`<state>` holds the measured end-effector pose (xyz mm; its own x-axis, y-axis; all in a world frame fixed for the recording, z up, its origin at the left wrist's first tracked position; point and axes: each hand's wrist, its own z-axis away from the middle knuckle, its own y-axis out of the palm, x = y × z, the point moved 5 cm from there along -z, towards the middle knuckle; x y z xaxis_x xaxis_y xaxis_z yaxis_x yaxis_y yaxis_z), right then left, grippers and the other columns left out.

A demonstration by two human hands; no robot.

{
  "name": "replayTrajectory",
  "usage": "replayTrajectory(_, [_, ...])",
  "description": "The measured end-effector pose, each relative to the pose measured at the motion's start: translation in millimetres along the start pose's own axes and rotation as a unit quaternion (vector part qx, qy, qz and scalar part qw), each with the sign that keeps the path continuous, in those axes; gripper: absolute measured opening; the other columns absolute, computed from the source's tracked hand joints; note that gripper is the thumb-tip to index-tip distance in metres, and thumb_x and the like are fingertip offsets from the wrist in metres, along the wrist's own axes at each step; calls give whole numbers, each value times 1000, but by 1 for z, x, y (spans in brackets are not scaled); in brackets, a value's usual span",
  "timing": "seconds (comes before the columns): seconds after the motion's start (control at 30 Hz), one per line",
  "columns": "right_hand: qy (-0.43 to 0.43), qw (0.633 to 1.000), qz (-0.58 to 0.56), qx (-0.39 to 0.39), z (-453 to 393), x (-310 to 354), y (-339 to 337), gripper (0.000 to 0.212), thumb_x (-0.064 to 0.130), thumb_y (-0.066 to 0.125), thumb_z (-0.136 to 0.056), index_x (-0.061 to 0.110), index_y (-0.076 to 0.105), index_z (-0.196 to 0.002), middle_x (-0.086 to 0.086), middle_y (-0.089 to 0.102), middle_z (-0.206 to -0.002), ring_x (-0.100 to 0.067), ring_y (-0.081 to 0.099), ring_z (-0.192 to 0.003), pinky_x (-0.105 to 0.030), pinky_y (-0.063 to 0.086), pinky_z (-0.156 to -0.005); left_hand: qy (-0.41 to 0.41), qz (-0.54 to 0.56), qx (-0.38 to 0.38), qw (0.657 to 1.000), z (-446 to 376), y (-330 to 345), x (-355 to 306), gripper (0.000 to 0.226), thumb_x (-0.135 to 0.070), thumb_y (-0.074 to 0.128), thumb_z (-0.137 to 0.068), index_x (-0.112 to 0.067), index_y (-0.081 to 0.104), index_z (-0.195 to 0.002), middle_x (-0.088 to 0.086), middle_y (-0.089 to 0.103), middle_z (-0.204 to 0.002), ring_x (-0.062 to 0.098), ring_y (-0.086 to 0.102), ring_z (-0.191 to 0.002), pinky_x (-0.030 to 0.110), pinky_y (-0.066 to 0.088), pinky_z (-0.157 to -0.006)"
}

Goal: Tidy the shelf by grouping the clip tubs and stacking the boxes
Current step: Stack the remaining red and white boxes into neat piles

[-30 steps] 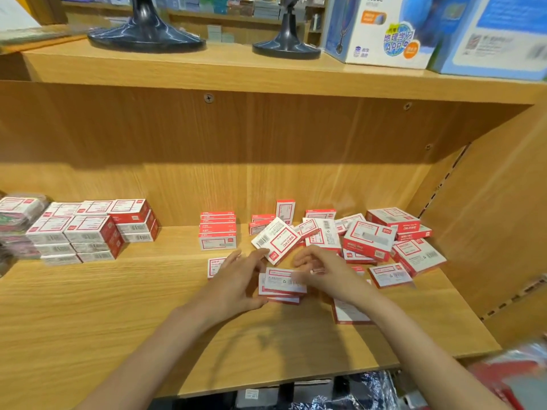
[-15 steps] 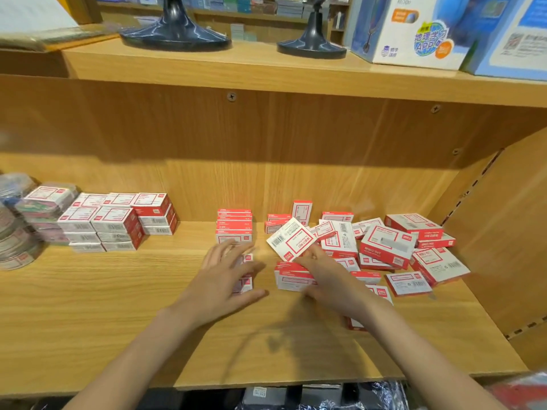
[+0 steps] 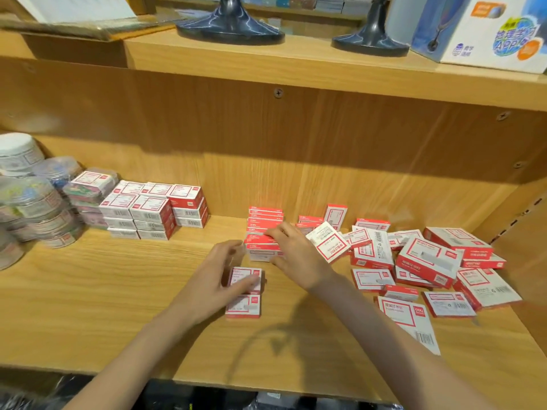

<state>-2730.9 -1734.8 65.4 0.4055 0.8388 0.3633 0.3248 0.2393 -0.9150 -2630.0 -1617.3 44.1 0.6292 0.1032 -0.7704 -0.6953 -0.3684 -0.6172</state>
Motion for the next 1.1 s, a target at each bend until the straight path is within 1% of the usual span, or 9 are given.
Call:
replayTrajectory(0.1, [23,997,-14,-67,9,-8,-3,52,16,67,-82,11,47,-130,-5,46,-123,-18,43,-115,-27,41,-95,-54,-41,-28,997,-19,-2,6,73,-36,68,-80,-10,33,-140,3,44,-132,16,48,-114,27,41,-94])
replayTrajectory(0.2, [77,990,-58,-104,17,-20,-6,54,15,73,-77,3,51,-124,-12,51,-114,-24,53,-102,-25,43,-85,-90,-38,-18,995,-35,3,5,62,-27,69,-80,-8,43,-134,8,49,-116,17,55,-97,31,47,-90])
replayTrajectory(0.3, [124,982,-111,-91,11,-22,0,53,11,72,-77,-1,50,-124,-16,54,-113,-27,56,-101,-31,46,-91,-88,-25,-21,996,-46,4,2,39,-18,68,-82,-9,59,-118,2,51,-96,13,55,-85,20,45,-78])
replayTrajectory(0.43, [124,980,-126,-91,6,-19,2,48,8,69,-80,0,52,-124,-17,58,-112,-26,57,-104,-31,47,-91,-63,-23,-8,998,-52,4,3,32,-14,67,-82,-16,63,-114,-10,50,-81,12,56,-83,22,47,-82])
replayTrajectory(0.73, [119,974,-161,-110,5,-18,11,65,4,71,-77,6,41,-135,-11,53,-119,-21,56,-108,-36,52,-89,-67,-15,19,997,-49,4,9,45,-16,61,-87,-22,49,-130,3,48,-105,18,55,-102,18,40,-86])
replayTrajectory(0.83, [116,973,-146,-139,13,-18,0,56,12,73,-77,5,48,-127,-11,56,-112,-20,56,-102,-34,51,-87,-101,-8,1,995,-40,-7,13,51,-20,64,-85,-12,47,-133,1,49,-106,13,54,-97,20,41,-81])
replayTrajectory(0.9, [109,972,-135,-159,25,-14,-8,38,19,69,-81,7,56,-115,-4,57,-99,-15,54,-91,-27,48,-77,-109,-19,27,994,-30,-16,17,41,-27,63,-84,-10,57,-121,-1,57,-103,11,56,-92,20,40,-74])
replayTrajectory(0.97, [104,975,-170,-99,34,-3,0,32,24,65,-84,10,58,-112,1,58,-98,-8,52,-87,-20,44,-75,-95,-10,99,990,-19,-18,17,30,-32,66,-81,-15,66,-105,-5,63,-95,8,59,-86,16,42,-71])
replayTrajectory(1.1, [61,985,-150,58,30,15,28,43,34,59,-88,11,54,-124,-4,55,-125,-15,47,-114,-31,36,-98,-54,-3,147,988,-3,-11,14,32,-24,73,-76,-25,61,-105,-2,58,-102,5,57,-90,9,44,-74])
